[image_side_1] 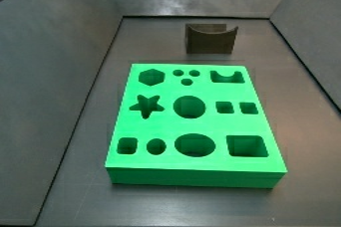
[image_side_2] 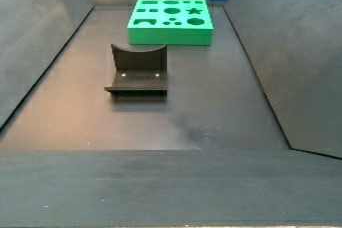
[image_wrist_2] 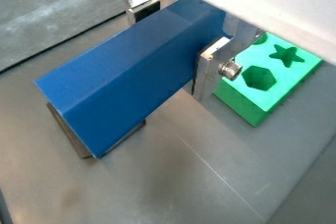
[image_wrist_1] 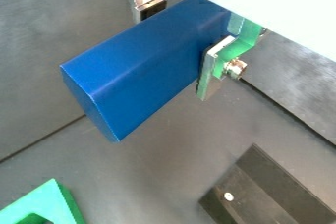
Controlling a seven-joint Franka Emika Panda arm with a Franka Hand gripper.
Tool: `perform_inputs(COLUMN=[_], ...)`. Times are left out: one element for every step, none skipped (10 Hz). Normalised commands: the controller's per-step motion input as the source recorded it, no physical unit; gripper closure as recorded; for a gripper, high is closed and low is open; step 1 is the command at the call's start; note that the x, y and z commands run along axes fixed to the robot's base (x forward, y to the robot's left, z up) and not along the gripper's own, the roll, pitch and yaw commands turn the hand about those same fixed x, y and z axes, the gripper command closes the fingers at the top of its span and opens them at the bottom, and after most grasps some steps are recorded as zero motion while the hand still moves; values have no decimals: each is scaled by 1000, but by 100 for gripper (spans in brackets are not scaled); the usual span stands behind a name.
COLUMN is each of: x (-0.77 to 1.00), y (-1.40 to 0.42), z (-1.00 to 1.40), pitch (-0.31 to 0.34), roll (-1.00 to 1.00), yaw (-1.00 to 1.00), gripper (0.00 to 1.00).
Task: Pick up the hexagon object. Move up. Place the hexagon object on the fixture. Regrasp the hexagon object. Move to above the board. Insert the hexagon object.
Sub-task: Place the hexagon object on the fixture.
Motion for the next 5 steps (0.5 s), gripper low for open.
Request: perform_inputs(x=[1000, 1000, 1000, 1000, 1000], y=[8, 267, 277, 261, 209], z=[30, -126, -131, -121, -106], pitch=[153, -42, -40, -42, -40], roll=[14, -1000, -1000, -1000, -1000], yaw=[-26, -134, -135, -133, -129], gripper=[100, 100, 100, 100, 100])
